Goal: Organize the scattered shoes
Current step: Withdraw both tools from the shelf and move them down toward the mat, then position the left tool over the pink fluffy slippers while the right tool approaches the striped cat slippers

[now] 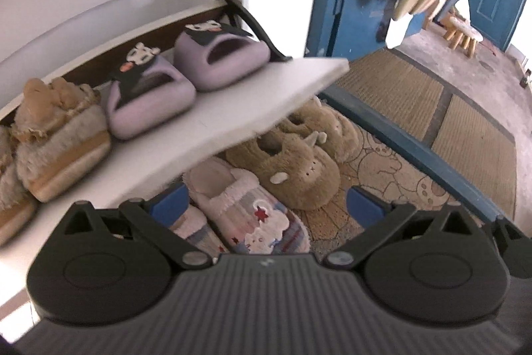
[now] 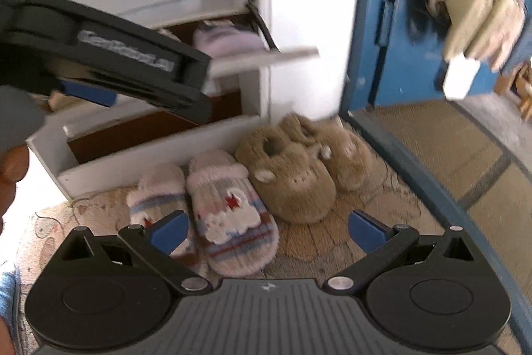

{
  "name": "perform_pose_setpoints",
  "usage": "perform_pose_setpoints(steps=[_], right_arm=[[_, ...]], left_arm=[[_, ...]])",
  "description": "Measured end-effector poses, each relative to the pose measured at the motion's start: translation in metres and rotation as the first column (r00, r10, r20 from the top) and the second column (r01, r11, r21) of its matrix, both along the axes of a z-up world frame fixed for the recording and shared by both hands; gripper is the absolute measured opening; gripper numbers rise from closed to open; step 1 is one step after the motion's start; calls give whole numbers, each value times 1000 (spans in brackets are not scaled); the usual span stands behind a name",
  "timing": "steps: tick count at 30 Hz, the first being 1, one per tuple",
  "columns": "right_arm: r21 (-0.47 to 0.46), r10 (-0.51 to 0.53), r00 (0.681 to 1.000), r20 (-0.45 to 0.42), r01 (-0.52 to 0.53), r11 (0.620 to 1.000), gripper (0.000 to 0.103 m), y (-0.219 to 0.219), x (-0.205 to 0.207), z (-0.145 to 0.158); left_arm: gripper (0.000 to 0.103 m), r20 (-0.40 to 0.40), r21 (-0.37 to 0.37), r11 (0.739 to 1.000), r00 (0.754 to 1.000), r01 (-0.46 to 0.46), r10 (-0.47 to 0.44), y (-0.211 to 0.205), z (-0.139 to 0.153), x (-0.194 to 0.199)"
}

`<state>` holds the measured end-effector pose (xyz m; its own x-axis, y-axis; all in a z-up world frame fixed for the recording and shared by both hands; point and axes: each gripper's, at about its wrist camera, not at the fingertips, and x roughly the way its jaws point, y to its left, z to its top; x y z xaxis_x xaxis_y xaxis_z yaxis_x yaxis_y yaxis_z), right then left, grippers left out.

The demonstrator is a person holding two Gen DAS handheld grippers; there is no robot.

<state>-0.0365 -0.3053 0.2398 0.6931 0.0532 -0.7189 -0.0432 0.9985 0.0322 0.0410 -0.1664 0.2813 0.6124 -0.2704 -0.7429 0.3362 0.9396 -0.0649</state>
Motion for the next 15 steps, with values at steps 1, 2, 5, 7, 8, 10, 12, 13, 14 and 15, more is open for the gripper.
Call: perform_pose_setpoints(steps=[1, 2, 5, 7, 8, 10, 12, 13, 14, 15], right_arm=[[2, -2, 1000, -4, 2, 1000, 103, -1, 0, -2], [9, -9, 1000, -25, 9, 1000, 103, -5, -1, -15], [13, -8, 998, -68, 9, 1000, 103, -8, -3, -39], [17, -5, 996, -87, 6, 1000, 103, -9, -3, -50], [18, 1, 995, -98, 1, 1000, 103, -9, -4, -59], [15, 7, 994, -110, -5, 1000, 103, -8, -5, -68], [17, 13, 993, -120, -11, 1000, 103, -8, -5, -78], [20, 16, 992, -123, -13, 1000, 103, -9, -5, -82], [28, 16, 992, -128, -13, 1000, 103, -9, -4, -87], [34, 14, 991, -131, -10, 999, 103, -10, -4, -91]], left_arm=[[103, 4, 10, 1000, 1000, 4, -4, -3, -5, -2], [103, 3, 19, 1000, 1000, 8, -9, -7, -11, -3], [103, -2, 47, 999, 1000, 22, -22, -16, -28, -6], [103, 2, 69, 997, 999, 35, -35, -22, -42, -7], [103, 4, 82, 996, 999, 40, -40, -25, -50, -8], [103, 6, 112, 993, 999, 41, -42, -28, -65, -6], [103, 1, 121, 992, 999, 35, -36, -29, -74, -2], [103, -6, 125, 992, 1000, 26, -25, -28, -81, 2], [103, -14, 129, 991, 1000, 17, -15, -28, -88, 6], [103, -24, 130, 991, 1000, 9, -6, -27, -95, 10]])
